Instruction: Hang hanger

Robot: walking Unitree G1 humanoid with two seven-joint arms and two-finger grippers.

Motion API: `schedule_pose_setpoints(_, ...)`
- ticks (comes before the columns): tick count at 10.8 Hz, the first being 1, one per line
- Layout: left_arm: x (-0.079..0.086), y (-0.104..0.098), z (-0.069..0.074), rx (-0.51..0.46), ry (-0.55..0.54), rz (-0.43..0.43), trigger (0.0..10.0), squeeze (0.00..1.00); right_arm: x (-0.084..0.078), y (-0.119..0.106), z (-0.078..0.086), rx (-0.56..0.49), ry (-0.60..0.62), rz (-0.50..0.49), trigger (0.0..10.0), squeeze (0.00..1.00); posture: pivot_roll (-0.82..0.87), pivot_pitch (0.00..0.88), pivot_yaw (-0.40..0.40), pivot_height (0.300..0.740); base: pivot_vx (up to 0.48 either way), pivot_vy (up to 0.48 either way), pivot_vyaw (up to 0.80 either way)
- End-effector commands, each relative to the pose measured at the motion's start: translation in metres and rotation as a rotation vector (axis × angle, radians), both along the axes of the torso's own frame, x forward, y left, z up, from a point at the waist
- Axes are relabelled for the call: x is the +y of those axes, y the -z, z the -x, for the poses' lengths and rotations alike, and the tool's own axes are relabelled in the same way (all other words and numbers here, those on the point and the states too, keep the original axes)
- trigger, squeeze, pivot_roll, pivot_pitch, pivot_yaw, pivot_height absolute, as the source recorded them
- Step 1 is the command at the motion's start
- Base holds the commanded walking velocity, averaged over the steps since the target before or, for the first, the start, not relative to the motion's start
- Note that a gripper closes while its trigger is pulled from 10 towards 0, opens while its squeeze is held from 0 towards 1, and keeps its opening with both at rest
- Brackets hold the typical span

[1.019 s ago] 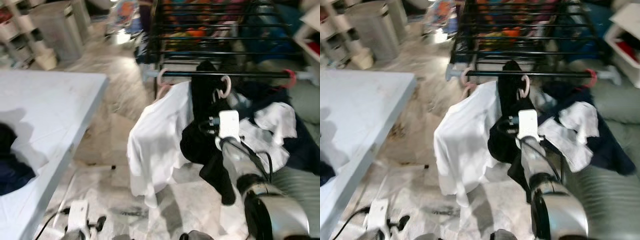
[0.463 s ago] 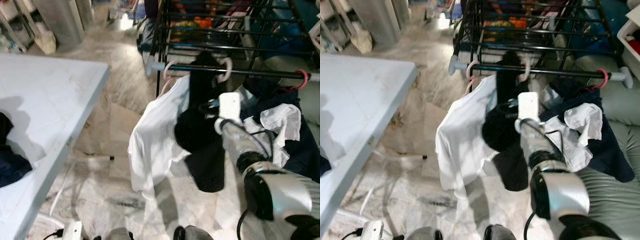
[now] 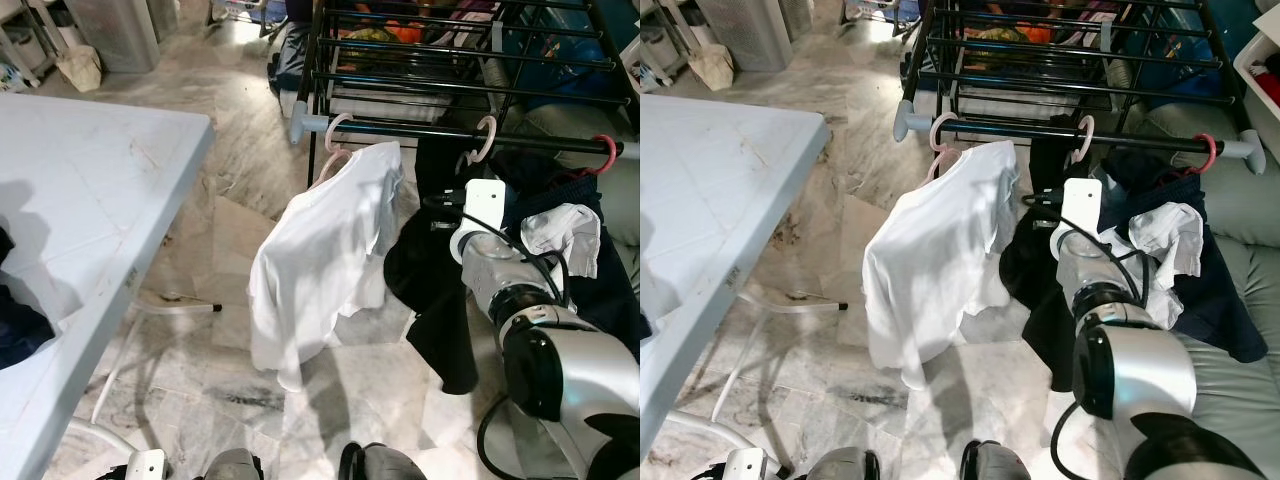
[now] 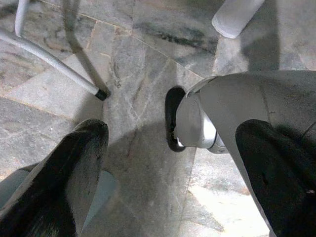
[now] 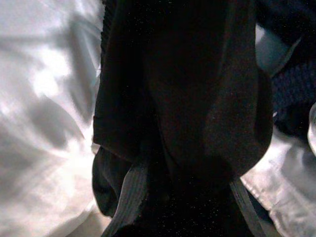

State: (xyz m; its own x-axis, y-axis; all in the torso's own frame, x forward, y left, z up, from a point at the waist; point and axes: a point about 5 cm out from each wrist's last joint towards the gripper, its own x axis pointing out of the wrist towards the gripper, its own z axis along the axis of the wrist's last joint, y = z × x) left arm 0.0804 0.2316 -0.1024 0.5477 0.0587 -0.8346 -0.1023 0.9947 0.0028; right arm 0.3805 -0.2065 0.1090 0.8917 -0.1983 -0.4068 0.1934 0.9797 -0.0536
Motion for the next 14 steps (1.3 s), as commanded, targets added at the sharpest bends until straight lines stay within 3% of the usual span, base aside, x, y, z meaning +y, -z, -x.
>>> schedule_pose_setpoints(1,0.001,0.002,0.010,0.024,-0.012,-0.004,10.0,0.00,-0.001,0.003,0.002,0.043,0.025,-0.035,10.0,0.00,0.16,0.149,-0.051,0.740,0.000,0.000,0.00)
schedule_pose_setpoints(5,0.002,0.002,0.019,0.022,-0.025,-0.001,10.0,0.00,0.013,0.045,0.024,0.206,-0.031,-0.076,10.0,0.00,0.17,0.161,-0.063,0.740,0.000,0.000,0.00)
schedule_pose_setpoints(7,0.001,0.001,0.013,0.003,-0.012,0.000,10.0,0.00,0.016,0.052,0.028,0.223,-0.055,-0.089,10.0,0.00,0.17,0.159,-0.057,0.740,0.000,0.000,0.00)
schedule_pose_setpoints(8,0.000,0.000,0.010,-0.009,-0.005,-0.002,10.0,0.00,0.016,0.051,0.027,0.203,-0.062,-0.105,10.0,1.00,0.16,0.155,-0.051,0.740,0.000,0.000,0.00)
schedule_pose_setpoints(11,-0.004,-0.002,0.000,-0.038,0.012,-0.001,10.0,0.00,0.013,0.055,0.031,0.212,-0.095,-0.071,10.0,1.00,0.15,0.145,-0.045,0.740,0.000,0.000,0.00)
schedule_pose_setpoints(14,-0.007,-0.004,-0.007,-0.061,0.022,0.000,10.0,0.00,0.009,0.065,0.039,0.191,-0.175,0.072,10.0,1.00,0.14,0.121,-0.045,0.740,0.000,0.000,0.00)
